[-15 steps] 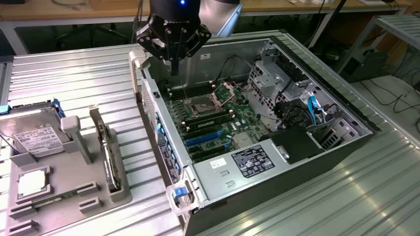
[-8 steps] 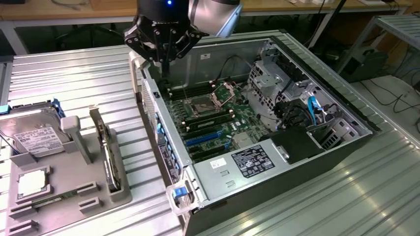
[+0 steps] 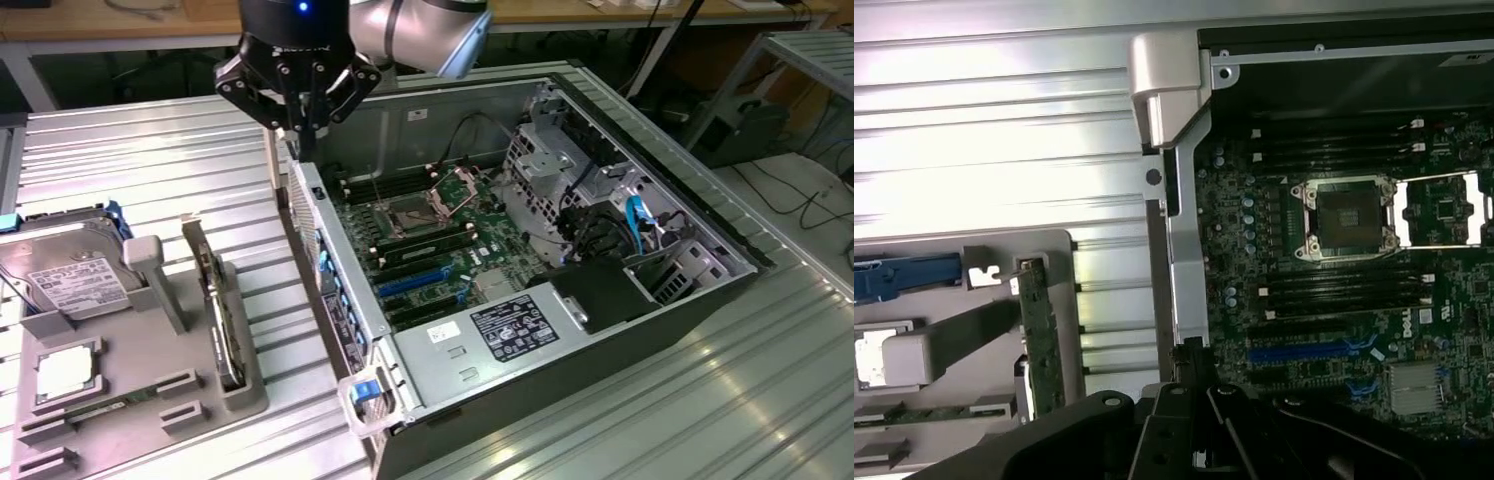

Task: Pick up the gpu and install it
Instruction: 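Reach for the gpu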

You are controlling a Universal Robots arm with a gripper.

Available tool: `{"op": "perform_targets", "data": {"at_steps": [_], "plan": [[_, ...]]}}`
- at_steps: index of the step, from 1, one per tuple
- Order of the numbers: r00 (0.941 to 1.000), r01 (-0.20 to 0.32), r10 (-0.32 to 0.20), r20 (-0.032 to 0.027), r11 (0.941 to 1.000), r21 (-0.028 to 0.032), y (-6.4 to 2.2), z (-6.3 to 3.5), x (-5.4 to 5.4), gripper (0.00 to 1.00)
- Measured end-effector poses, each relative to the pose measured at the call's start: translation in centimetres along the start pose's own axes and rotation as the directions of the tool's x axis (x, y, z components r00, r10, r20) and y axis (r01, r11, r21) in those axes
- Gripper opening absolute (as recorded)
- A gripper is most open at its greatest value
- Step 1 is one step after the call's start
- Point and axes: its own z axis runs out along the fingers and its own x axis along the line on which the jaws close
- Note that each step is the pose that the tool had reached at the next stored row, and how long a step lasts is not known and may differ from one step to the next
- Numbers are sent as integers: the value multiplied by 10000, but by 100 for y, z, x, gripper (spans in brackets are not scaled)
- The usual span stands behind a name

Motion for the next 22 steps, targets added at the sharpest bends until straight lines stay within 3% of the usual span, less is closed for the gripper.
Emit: {"op": "perform_targets", "data": {"at_steps": [22], "plan": [[10000, 8, -8, 1, 10000, -1, -41, -11, 418, 11]]}}
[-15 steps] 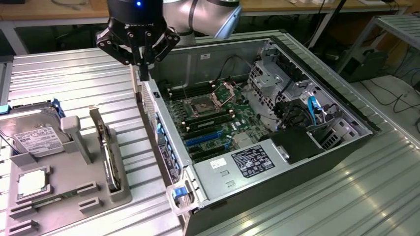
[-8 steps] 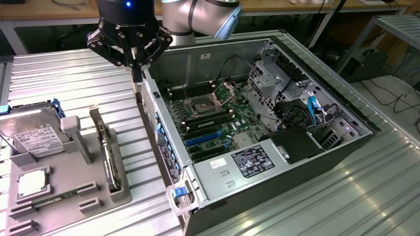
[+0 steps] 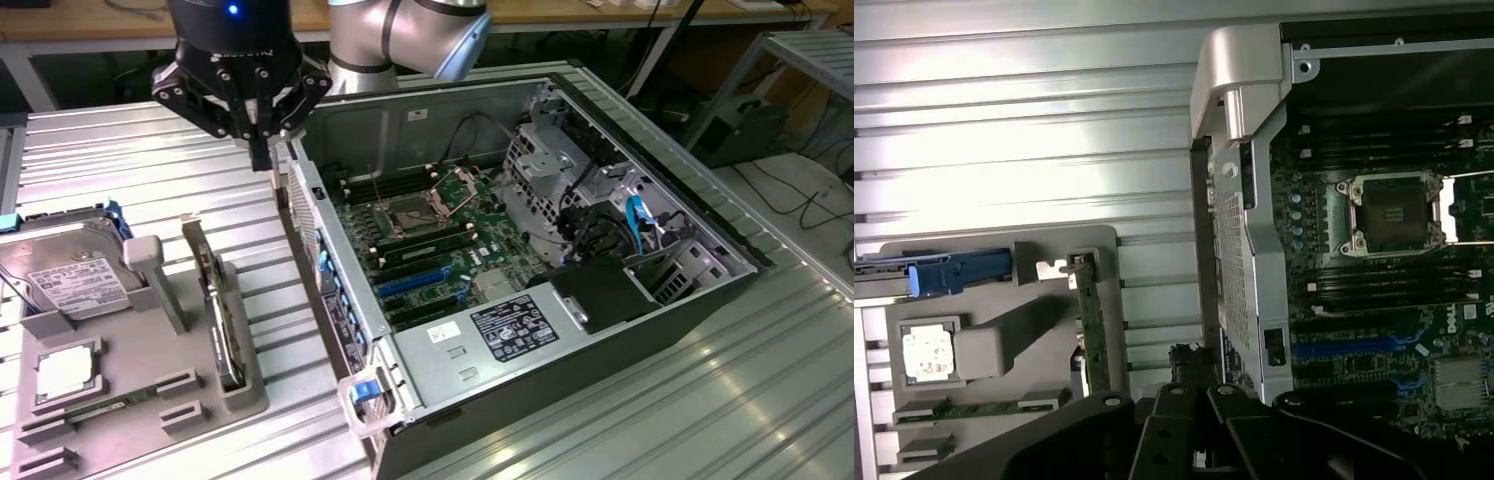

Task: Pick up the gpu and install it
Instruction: 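Reach for the gpu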

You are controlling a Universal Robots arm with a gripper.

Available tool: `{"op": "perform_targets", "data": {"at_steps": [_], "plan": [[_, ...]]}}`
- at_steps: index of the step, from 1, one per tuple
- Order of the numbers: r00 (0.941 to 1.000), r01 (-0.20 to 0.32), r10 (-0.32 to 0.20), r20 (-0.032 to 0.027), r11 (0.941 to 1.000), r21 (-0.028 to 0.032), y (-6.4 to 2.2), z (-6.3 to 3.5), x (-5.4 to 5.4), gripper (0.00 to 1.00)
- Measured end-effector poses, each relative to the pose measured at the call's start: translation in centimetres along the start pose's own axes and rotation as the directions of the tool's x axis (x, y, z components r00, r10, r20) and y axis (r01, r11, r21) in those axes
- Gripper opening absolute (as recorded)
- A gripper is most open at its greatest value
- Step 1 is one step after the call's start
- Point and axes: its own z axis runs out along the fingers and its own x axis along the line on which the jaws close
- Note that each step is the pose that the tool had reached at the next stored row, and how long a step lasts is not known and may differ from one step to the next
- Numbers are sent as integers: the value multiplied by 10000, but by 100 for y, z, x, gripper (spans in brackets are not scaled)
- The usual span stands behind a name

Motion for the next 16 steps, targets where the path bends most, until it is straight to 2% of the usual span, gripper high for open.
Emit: {"op": "perform_targets", "data": {"at_steps": [16], "plan": [[10000, 0, 0, -1, 10000, 0, -23, -7, 247, 11]]}}
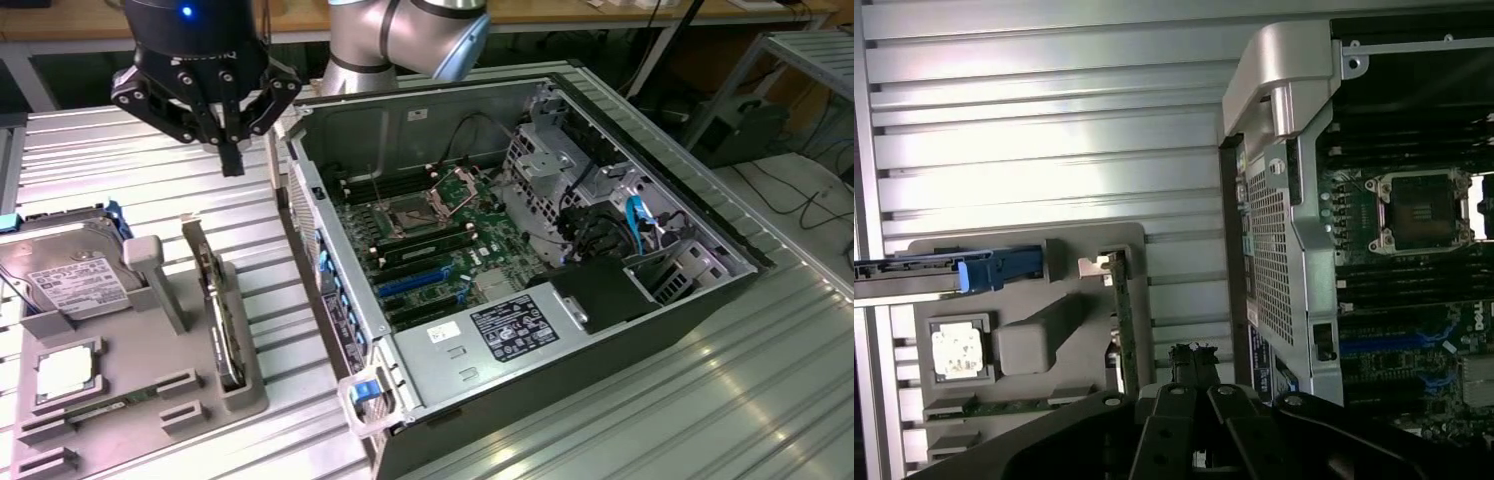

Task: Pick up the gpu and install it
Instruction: 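Reach for the gpu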

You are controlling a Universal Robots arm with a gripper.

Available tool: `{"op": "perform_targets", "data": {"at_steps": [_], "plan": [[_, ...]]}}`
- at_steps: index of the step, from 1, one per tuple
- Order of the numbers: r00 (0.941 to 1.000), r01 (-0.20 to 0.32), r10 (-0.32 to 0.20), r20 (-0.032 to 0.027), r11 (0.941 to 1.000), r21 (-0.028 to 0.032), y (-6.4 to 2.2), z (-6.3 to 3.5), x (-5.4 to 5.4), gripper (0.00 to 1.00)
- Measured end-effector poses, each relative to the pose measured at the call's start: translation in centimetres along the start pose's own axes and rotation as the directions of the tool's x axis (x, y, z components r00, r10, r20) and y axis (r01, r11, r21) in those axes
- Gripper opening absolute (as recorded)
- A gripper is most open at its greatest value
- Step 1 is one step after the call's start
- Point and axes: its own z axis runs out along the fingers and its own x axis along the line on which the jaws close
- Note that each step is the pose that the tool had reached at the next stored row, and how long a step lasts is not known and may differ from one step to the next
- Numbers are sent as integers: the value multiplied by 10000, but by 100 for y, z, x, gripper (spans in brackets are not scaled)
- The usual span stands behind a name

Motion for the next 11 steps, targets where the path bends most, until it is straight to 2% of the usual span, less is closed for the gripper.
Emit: {"op": "perform_targets", "data": {"at_steps": [11], "plan": [[10000, 1, -1, 0, 10000, 0, -12, -2, 139, 11]]}}
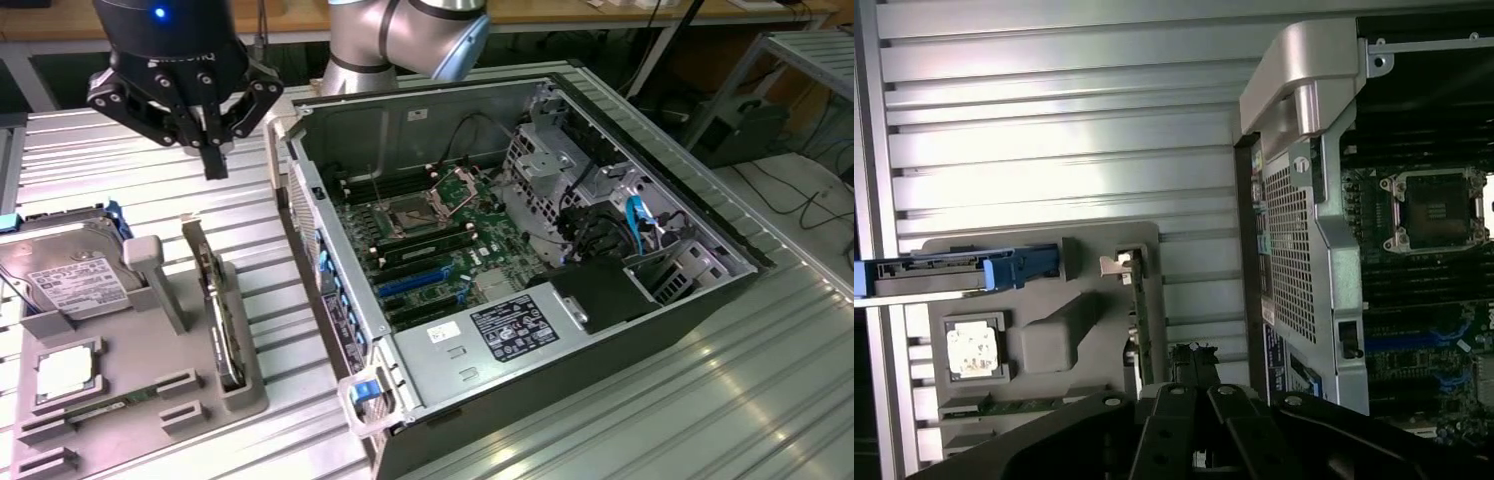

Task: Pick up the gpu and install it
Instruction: 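Reach for the gpu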

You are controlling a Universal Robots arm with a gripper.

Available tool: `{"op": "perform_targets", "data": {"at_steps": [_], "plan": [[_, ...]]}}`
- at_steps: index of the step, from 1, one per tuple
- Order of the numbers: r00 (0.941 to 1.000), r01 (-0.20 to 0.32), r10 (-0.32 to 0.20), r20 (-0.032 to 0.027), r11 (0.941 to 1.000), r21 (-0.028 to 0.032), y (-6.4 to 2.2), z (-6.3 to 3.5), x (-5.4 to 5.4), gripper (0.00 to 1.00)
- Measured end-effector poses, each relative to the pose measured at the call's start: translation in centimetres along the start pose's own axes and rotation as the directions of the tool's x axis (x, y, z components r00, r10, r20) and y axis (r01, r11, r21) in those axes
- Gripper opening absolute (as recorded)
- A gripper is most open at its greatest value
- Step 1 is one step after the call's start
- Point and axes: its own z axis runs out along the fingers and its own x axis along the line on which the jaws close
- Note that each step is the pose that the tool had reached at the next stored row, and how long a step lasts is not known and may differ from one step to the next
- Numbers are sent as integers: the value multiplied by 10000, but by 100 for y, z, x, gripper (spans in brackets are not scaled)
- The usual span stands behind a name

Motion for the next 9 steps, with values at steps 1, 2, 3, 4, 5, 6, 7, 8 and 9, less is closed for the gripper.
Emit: {"op": "perform_targets", "data": {"at_steps": [1, 2, 3, 4, 5, 6, 7, 8, 9], "plan": [[10000, 0, 0, 0, 10000, 0, -1, 0, 13, 11], [10000, 0, 0, 0, 10000, 0, -3, 0, 28, 11], [10000, -1, 1, 0, 10000, 0, -4, 0, 42, 11], [10000, -1, 1, 1, 10000, -1, -5, 0, 55, 11], [10000, -1, 1, 0, 10000, 0, -6, -1, 66, 11], [10000, -1, 1, 0, 10000, 0, -7, 0, 78, 11], [10000, -1, 1, 0, 10000, 0, -8, -1, 90, 11], [10000, -1, 1, 0, 10000, 0, -10, -1, 111, 11], [10000, -1, 1, -1, 10000, 0, -12, -2, 128, 11]]}}
